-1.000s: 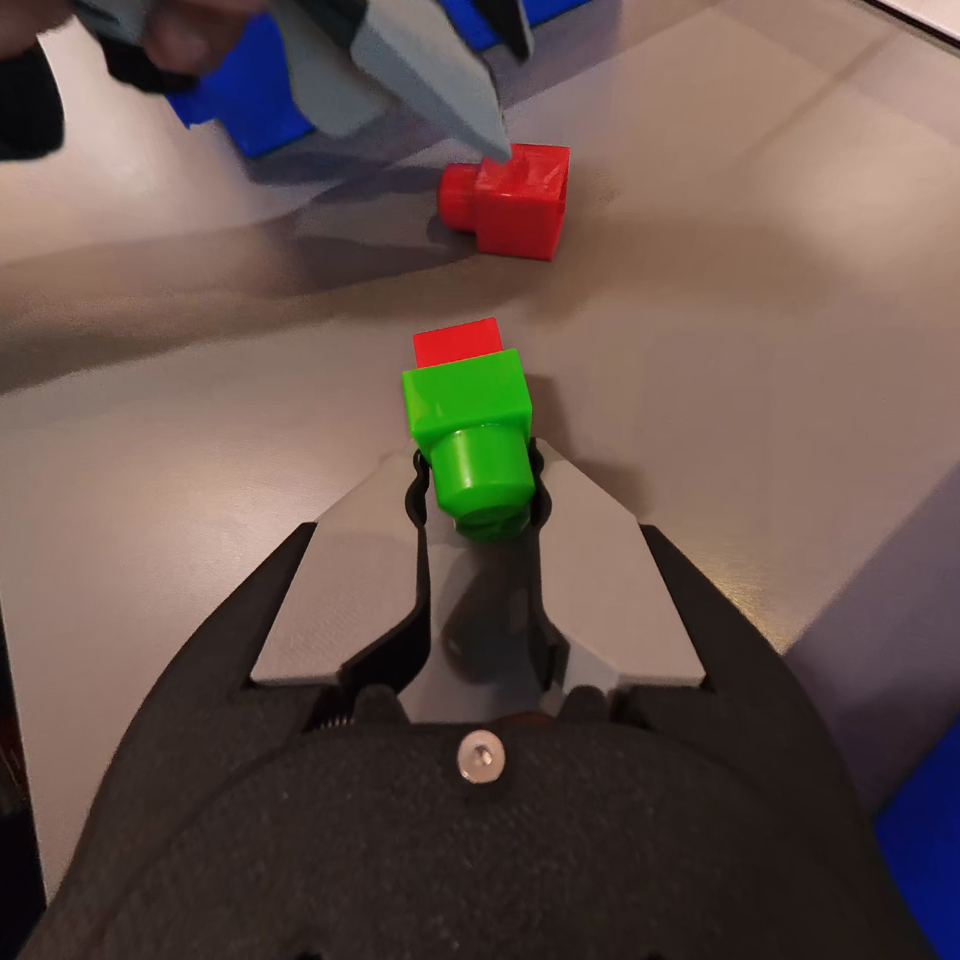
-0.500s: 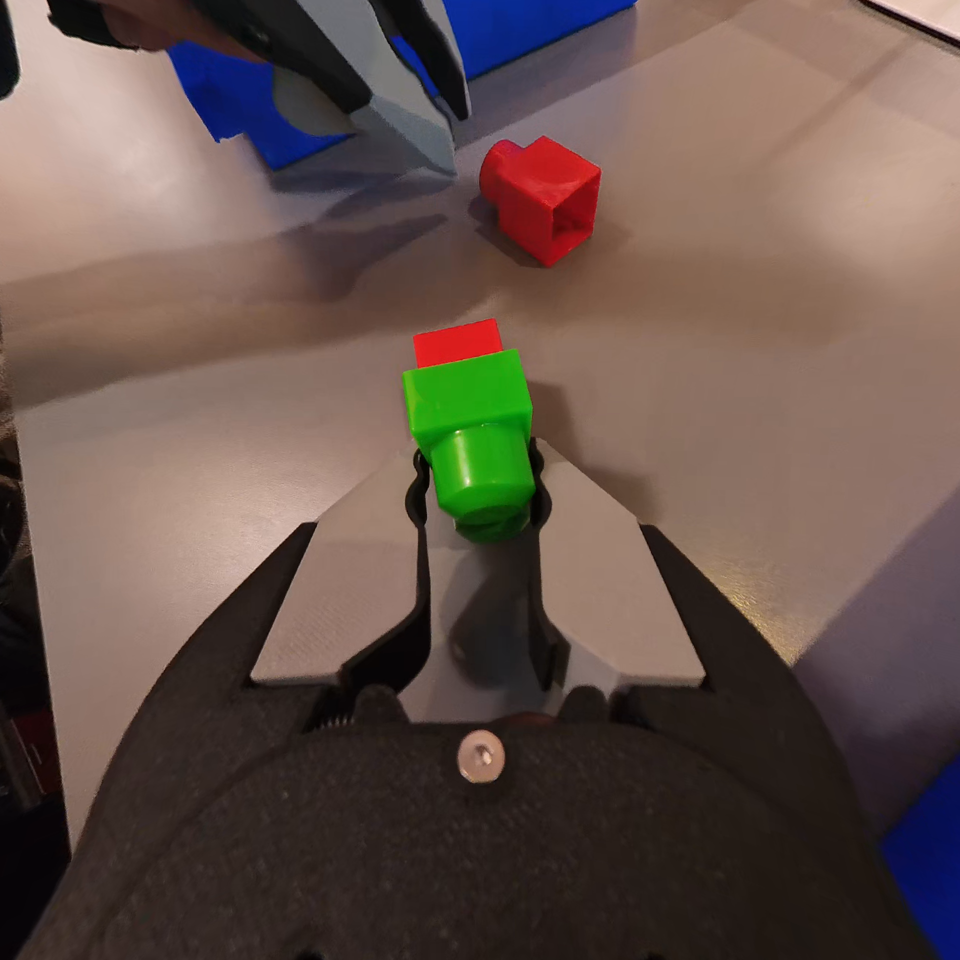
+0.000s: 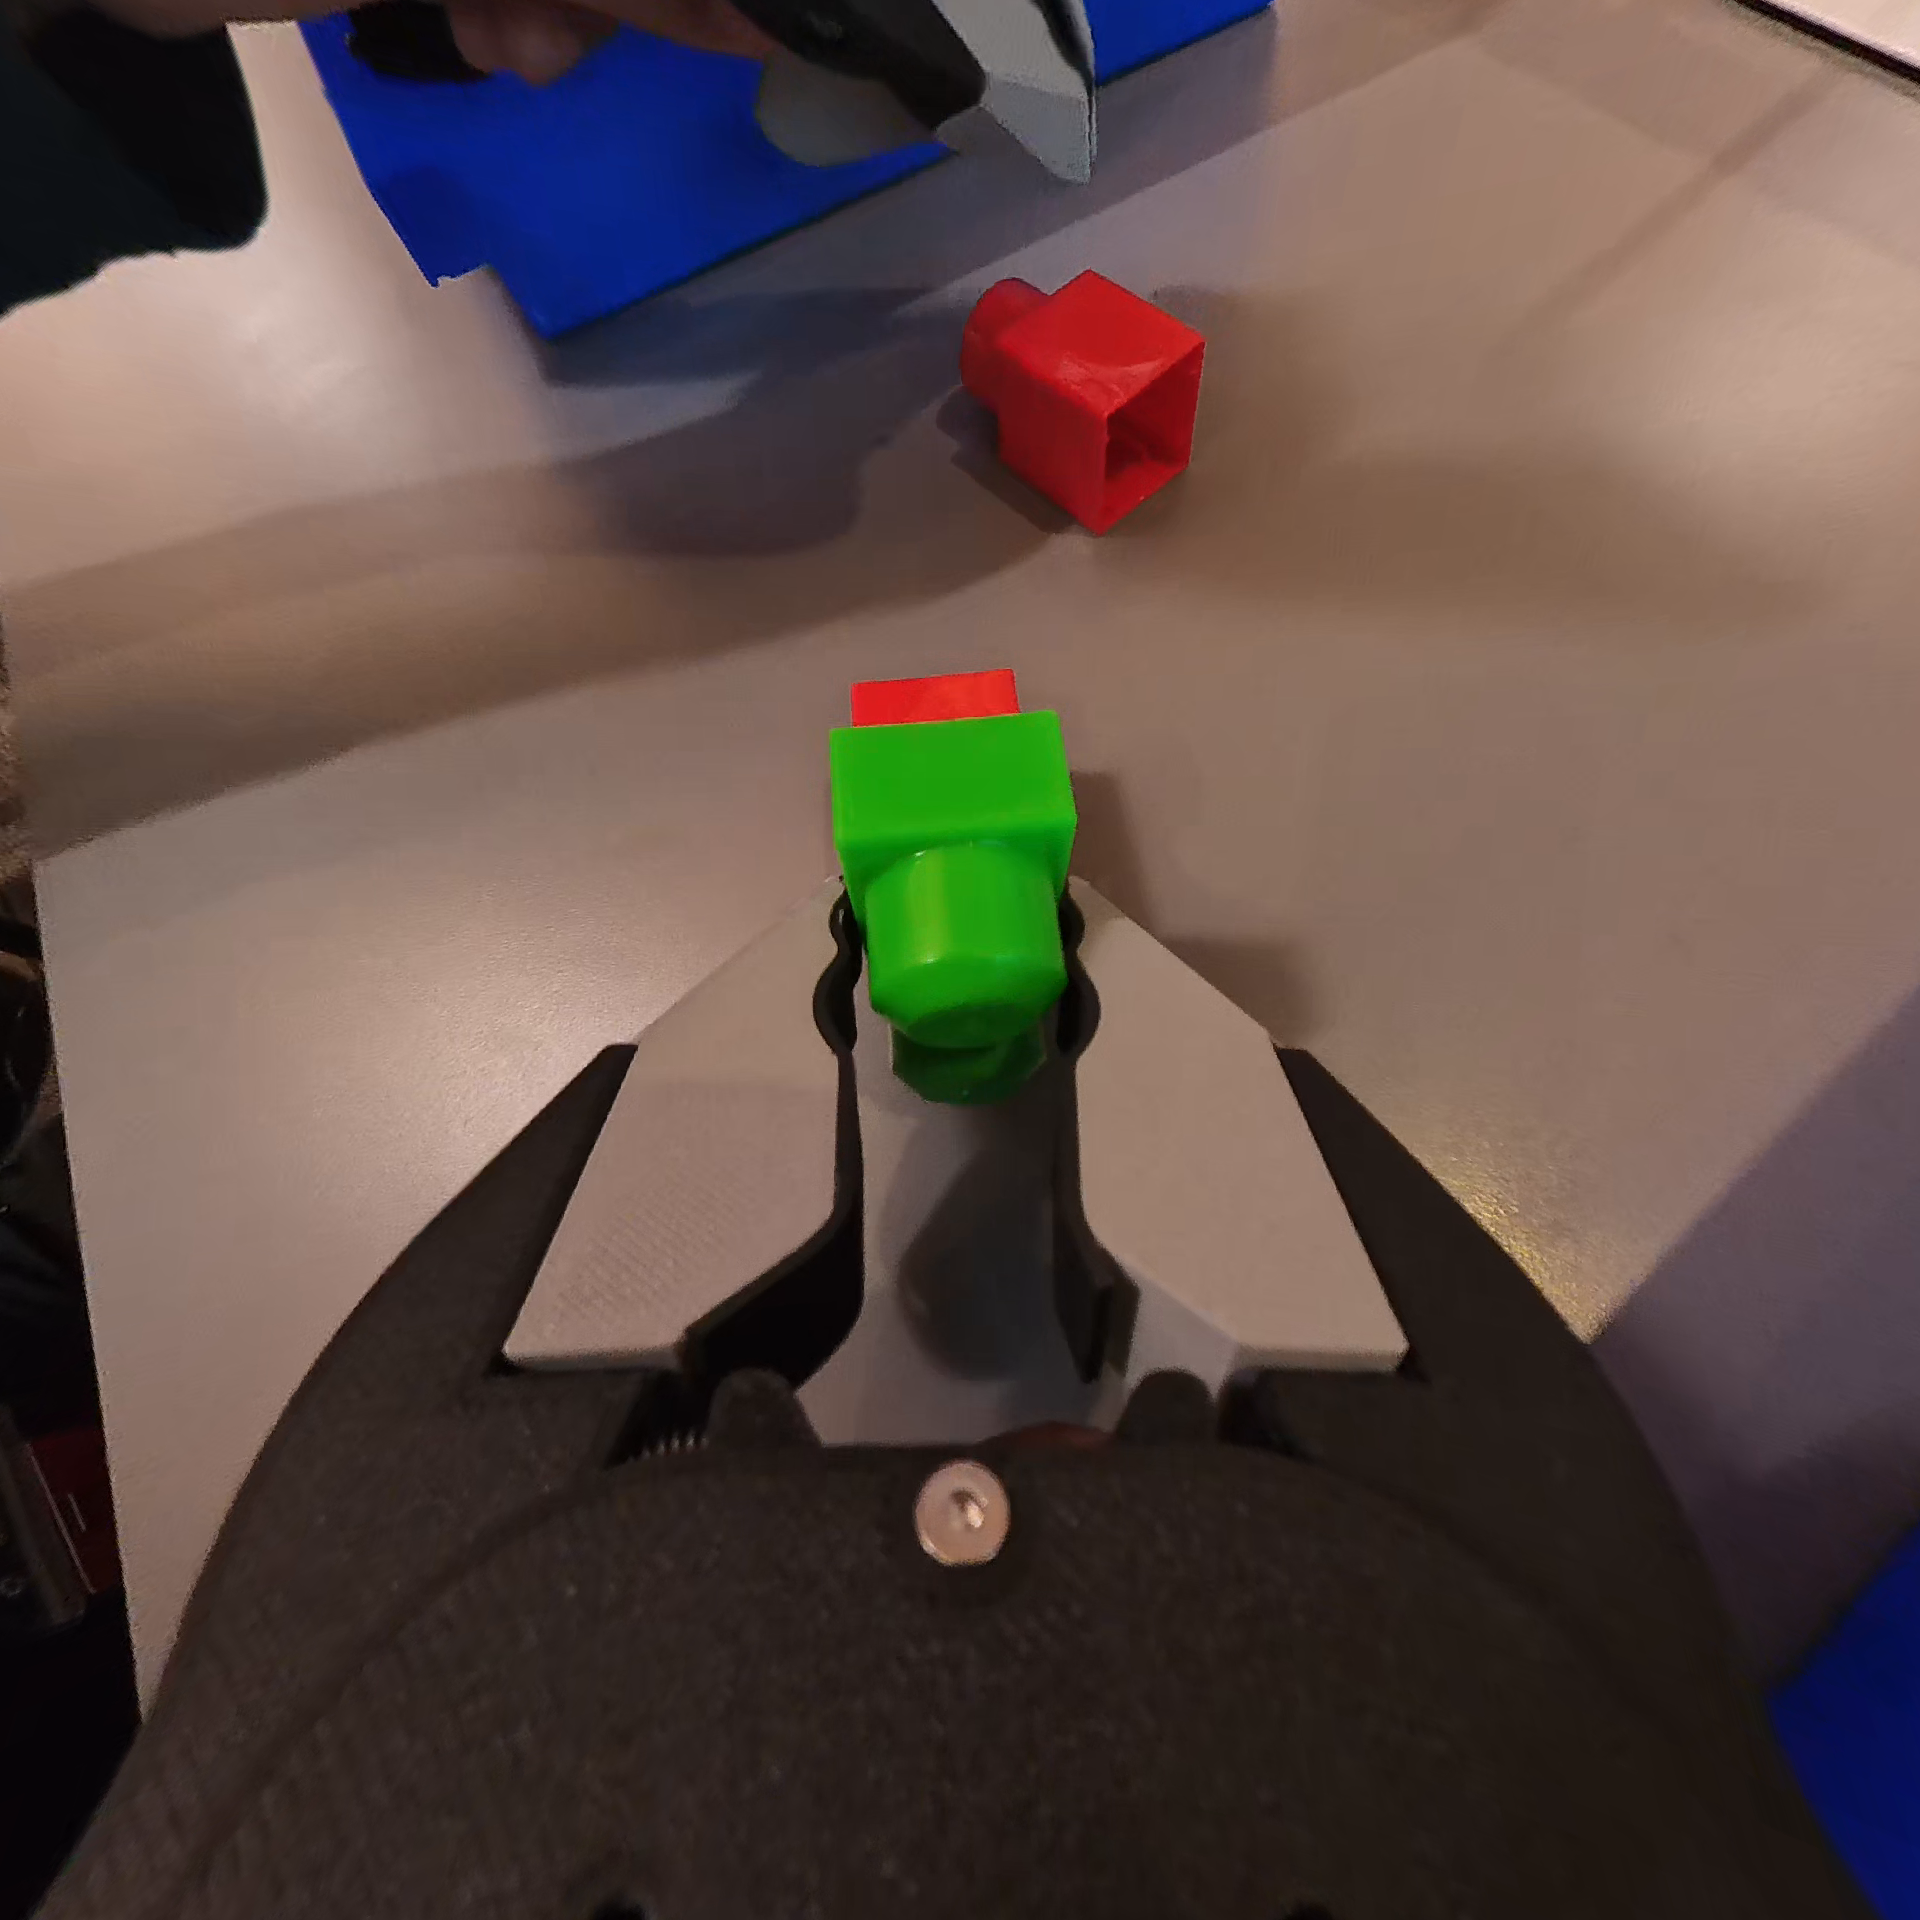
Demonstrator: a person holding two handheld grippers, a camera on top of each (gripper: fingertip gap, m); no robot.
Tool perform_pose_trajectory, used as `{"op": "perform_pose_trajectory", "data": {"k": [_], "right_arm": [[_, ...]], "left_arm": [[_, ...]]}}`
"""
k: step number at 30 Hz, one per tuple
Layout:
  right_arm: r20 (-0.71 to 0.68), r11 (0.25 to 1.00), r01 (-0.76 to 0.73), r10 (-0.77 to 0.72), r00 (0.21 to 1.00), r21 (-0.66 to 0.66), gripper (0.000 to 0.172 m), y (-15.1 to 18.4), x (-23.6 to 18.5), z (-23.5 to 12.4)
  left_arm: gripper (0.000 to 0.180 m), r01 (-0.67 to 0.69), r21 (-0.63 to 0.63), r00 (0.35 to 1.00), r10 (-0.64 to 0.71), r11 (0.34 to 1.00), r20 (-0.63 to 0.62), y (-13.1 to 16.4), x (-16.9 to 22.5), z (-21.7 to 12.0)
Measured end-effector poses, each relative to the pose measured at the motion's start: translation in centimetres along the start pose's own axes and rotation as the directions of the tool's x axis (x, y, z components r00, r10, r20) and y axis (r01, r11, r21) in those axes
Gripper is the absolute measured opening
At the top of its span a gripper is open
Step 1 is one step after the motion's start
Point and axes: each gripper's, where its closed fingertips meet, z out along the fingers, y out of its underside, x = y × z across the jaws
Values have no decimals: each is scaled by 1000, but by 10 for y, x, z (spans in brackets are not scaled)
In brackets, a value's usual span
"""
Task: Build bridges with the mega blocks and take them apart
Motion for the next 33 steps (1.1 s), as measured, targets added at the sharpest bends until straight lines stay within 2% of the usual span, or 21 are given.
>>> {"op": "perform_pose_trajectory", "data": {"k": [2,5,6,8,9,12,15,17,18,21,24,26,29,31,33], "right_arm": [[-9,1000,4,-4,1000,-8,33,2,1,0],[-14,1000,-2,2,1000,3,33,0,3,-2],[-15,1000,-6,6,1000,9,33,-1,4,-3],[-16,1000,-10,11,1000,15,33,-2,5,-4],[-16,1000,-12,12,1000,15,33,-2,5,-4],[-17,1000,-5,5,1000,10,33,-2,4,-4],[-15,1000,-7,7,1000,6,33,0,4,-3],[-17,1000,-11,11,1000,7,33,0,5,-3],[-17,1000,-14,15,1000,8,33,0,5,-3],[-15,1000,-22,23,1000,17,33,-1,6,-5],[-15,1000,-22,22,1000,20,33,-2,6,-6],[-11,1000,-16,16,1000,16,33,-2,5,-5],[-14,1000,-1,1,1000,9,33,-2,3,-4],[-16,1000,1,0,1000,9,33,-1,3,-5],[-12,1000,-7,7,1000,12,33,-1,4,-5]], "left_arm": [[0,-30,-44,998,28,999,-50,6,11,5],[0,-95,-114,978,71,989,-198,27,41,-1],[0,-106,-114,958,71,988,-276,31,55,-10],[0,-88,-76,878,41,993,-477,34,88,-35],[0,-74,-46,867,41,996,-497,31,91,-43],[0,-98,-18,920,84,995,-384,27,66,-43],[0,-165,70,959,177,984,-223,4,40,-35],[0,-212,28,968,213,977,-132,0,24,-22],[0,-222,-8,966,219,975,-140,2,25,-16],[0,-243,-106,933,202,964,-298,18,55,-8],[0,-208,-20,890,181,978,-419,10,82,-21],[0,-116,73,878,137,991,-459,-7,84,-33],[0,57,251,799,107,966,-592,-38,88,-60],[0,147,310,799,73,939,-597,-50,71,-65],[0,151,306,821,53,940,-569,-48,56,-58]]}}
